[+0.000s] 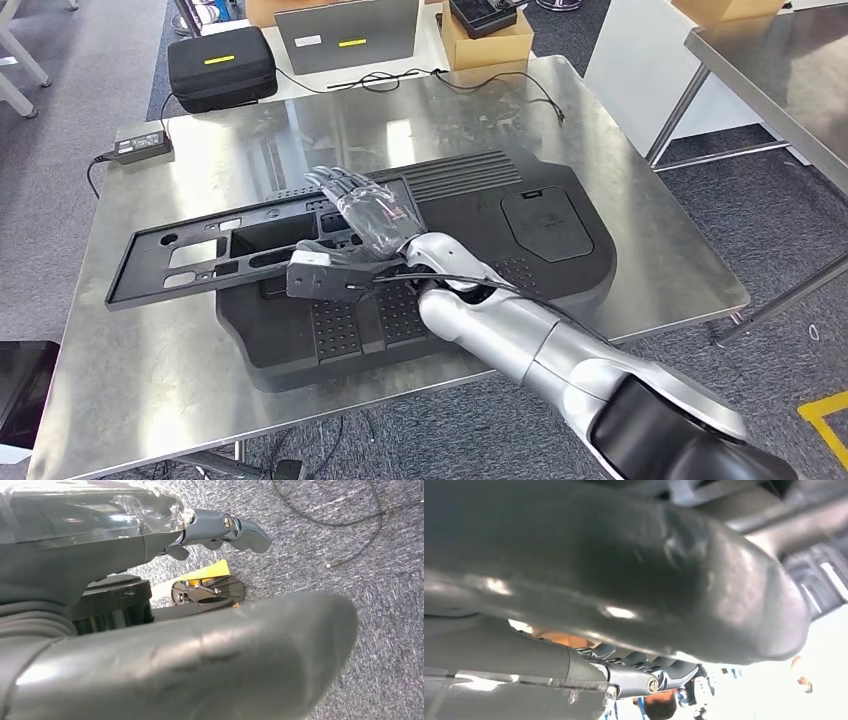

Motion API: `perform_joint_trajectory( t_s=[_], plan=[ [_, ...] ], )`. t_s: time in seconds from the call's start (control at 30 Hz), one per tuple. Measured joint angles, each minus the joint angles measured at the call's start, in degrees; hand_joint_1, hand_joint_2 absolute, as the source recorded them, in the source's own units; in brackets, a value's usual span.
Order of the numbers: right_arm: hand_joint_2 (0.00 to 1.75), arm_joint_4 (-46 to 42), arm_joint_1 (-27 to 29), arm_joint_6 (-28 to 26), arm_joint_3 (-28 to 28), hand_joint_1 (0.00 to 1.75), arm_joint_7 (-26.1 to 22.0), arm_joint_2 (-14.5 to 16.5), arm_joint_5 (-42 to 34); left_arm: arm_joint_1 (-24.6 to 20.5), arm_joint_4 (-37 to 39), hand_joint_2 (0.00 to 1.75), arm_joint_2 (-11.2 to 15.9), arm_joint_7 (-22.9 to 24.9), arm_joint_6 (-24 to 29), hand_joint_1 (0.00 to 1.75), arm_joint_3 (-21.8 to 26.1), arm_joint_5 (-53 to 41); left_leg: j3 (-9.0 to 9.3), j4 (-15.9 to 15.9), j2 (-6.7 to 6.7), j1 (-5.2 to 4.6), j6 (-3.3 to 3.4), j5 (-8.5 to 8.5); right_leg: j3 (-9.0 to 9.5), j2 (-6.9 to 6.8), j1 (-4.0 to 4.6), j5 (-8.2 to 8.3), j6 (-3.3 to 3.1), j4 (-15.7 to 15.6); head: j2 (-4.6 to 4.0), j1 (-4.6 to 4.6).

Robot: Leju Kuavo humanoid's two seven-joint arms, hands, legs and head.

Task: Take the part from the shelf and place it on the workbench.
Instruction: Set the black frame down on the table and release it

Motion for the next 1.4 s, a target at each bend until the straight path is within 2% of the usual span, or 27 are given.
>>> perform_joint_trajectory(
  t_s=[0.17,0.3,0.37,0.5,0.57,0.8,0.93,1.07,1.13,1.2,1.27,1.3,1.37,1.4],
  plan=[
    [0.0,-7.98,3.14,-1.41,-3.36,0.0,1.98,-2.73,-0.84,0.17,0.14,0.0,0.02,-0.12,0.16,0.0,0.0,-0.16,0.0,0.0,0.0,0.0,0.0,0.0,0.0,0.0,0.0,0.0,0.0,-0.01,0.0,0.02],
    [0.0,-14.28,6.45,-5.7,-5.92,0.0,1.45,-4.9,-3.23,0.35,0.34,0.0,0.05,-0.71,0.81,0.0,0.06,0.59,0.01,0.0,0.01,0.0,0.0,0.0,0.01,0.0,0.0,0.0,0.0,-0.02,0.0,0.0],
    [0.0,-18.5,9.21,-9.12,-8.06,0.0,-2.34,-5.95,-10.27,0.65,0.4,0.0,0.1,-1.24,1.03,0.0,0.27,1.62,0.02,0.0,0.0,0.0,0.0,-0.01,0.03,-0.01,0.0,0.0,0.0,-0.04,0.0,-0.04],
    [0.0,-31.09,18.55,-15.73,-14.86,0.0,-16.29,-8.23,-33.89,1.82,0.55,0.0,0.22,-2.32,1.04,0.0,1.15,4.09,0.07,0.0,-0.04,0.0,0.03,-0.09,0.09,-0.03,0.01,-0.04,0.02,-0.1,0.0,-0.06],
    [0.0,-38.49,24.4,-17.86,-18.84,0.0,-20.88,-9.78,-40.08,2.34,0.69,0.0,0.28,-2.41,1.11,0.0,1.65,4.84,0.07,0.0,-0.04,0.0,0.06,-0.19,0.12,-0.05,0.01,-0.09,0.05,-0.12,0.0,-0.02],
    [0.0,-56.7,37.89,-20.96,-28.54,0.0,-25.03,-13.86,-44.29,2.72,0.91,0.0,0.52,-2.4,1.59,0.0,2.67,5.66,0.24,-0.01,0.15,-0.01,0.16,-0.38,0.29,0.12,-0.02,-0.17,0.15,-0.2,0.0,0.01],
    [0.0,-62.89,44.88,-21.66,-32.78,0.0,-26.39,-15.4,-44.78,2.74,0.93,0.0,0.52,-2.4,1.7,0.0,2.9,5.52,0.25,-0.02,0.15,-0.01,0.18,-0.41,0.33,0.08,-0.02,-0.19,0.16,-0.21,0.0,0.04],
    [0.0,-66.58,49.29,-22.1,-35.86,0.0,-26.66,-16.12,-44.68,2.69,0.93,0.0,0.53,-2.41,1.5,0.0,2.91,5.04,0.25,-0.02,0.17,-0.01,0.18,-0.42,0.33,0.1,-0.02,-0.19,0.16,-0.21,0.0,0.02],
    [0.0,-67.84,50.46,-22.16,-36.88,0.0,-26.67,-16.32,-44.65,2.68,0.95,0.0,0.62,-2.44,1.36,0.0,2.91,4.89,0.21,0.19,0.2,-0.2,0.57,-0.52,0.43,0.01,-0.21,-0.05,0.43,-0.44,0.0,-0.04],
    [0.0,-68.87,51.34,-22.17,-37.65,0.0,-26.69,-16.37,-44.61,2.67,0.96,0.0,0.7,-2.46,1.23,0.0,2.91,4.69,0.36,-0.14,0.25,-0.31,1.24,-0.26,0.76,-0.15,-0.31,0.28,0.85,-0.9,0.0,-0.35],
    [0.0,-69.75,52.12,-22.17,-38.41,0.0,-26.81,-16.47,-44.46,2.67,0.96,0.0,0.72,-2.47,1.19,0.0,2.91,4.49,1.37,-2.08,0.32,0.11,1.59,0.91,0.83,-0.07,-0.13,-0.66,1.14,-0.18,0.0,-0.39],
    [0.0,-70.05,52.43,-22.16,-38.77,0.0,-26.88,-16.54,-44.4,2.63,0.96,0.0,0.72,-2.47,1.17,0.0,2.91,4.44,1.83,-3.0,0.36,0.37,1.67,1.45,0.24,0.01,-0.1,-2.12,1.33,1.57,0.0,-0.19],
    [0.0,-70.45,53.24,-22.08,-39.49,0.0,-27.04,-16.61,-44.35,2.57,0.97,0.0,0.72,-2.47,1.14,0.0,2.91,4.42,2.07,-3.74,0.45,0.68,1.72,1.95,-2.26,0.12,-0.4,-6.07,1.86,7.85,0.0,0.43],
    [0.0,-70.58,53.68,-22.04,-39.83,0.0,-27.11,-16.63,-44.39,2.56,0.97,0.0,0.72,-2.47,1.13,0.0,2.91,4.44,1.9,-3.64,0.48,0.81,1.67,1.99,-3.45,0.11,-0.68,-7.39,2.2,10.9,0.0,0.66]
  ],
)
